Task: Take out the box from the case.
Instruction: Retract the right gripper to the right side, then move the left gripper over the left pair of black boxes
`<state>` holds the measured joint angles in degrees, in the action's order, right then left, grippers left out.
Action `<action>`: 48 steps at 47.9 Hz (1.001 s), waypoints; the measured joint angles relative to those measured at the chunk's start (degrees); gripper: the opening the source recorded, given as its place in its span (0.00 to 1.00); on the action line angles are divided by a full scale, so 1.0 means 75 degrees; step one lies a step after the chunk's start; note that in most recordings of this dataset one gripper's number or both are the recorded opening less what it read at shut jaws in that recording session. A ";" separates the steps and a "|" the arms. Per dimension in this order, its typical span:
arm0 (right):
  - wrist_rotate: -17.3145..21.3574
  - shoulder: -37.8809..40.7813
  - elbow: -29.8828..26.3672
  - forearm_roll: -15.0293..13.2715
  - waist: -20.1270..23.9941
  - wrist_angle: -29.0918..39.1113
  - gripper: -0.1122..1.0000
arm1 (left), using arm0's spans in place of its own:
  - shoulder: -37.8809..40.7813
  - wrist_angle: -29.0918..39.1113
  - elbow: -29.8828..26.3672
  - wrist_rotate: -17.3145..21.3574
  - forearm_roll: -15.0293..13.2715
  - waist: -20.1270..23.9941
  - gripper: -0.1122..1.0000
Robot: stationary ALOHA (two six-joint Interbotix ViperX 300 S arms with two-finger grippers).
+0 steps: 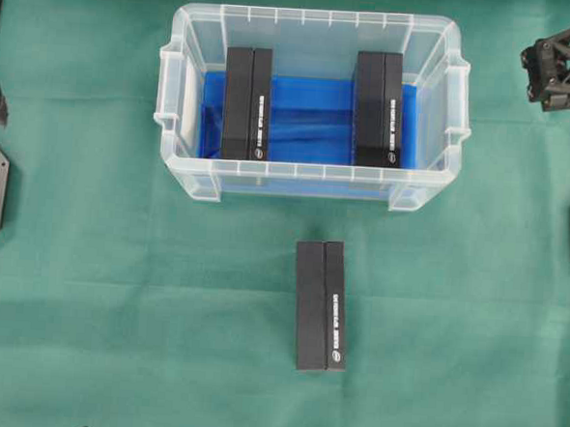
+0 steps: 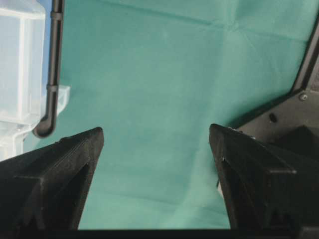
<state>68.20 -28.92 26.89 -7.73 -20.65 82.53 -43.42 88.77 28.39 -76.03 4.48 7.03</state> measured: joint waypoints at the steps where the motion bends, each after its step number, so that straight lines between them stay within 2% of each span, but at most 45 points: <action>1: 0.0000 0.0000 0.0000 0.0000 0.0000 0.0012 0.85 | 0.0012 -0.0023 0.0000 0.0000 0.0000 0.0000 0.94; 18: -0.0035 0.0000 -0.0012 0.0000 0.0000 0.0000 0.85 | 0.0820 -0.0703 -0.0105 0.0012 0.0000 0.0000 0.94; 35: -0.0047 -0.0070 0.0047 0.0000 0.0000 0.0000 0.85 | 0.1992 -0.1148 -0.0844 0.0035 0.0000 0.0141 0.94; 48: -0.0047 -0.0234 0.0129 0.0012 0.0000 0.0000 0.85 | 0.3023 -0.1594 -0.1652 0.0551 0.0012 0.0234 0.94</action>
<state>67.85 -30.67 27.86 -7.65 -20.65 82.53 -20.74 76.82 16.00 -71.89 4.57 8.79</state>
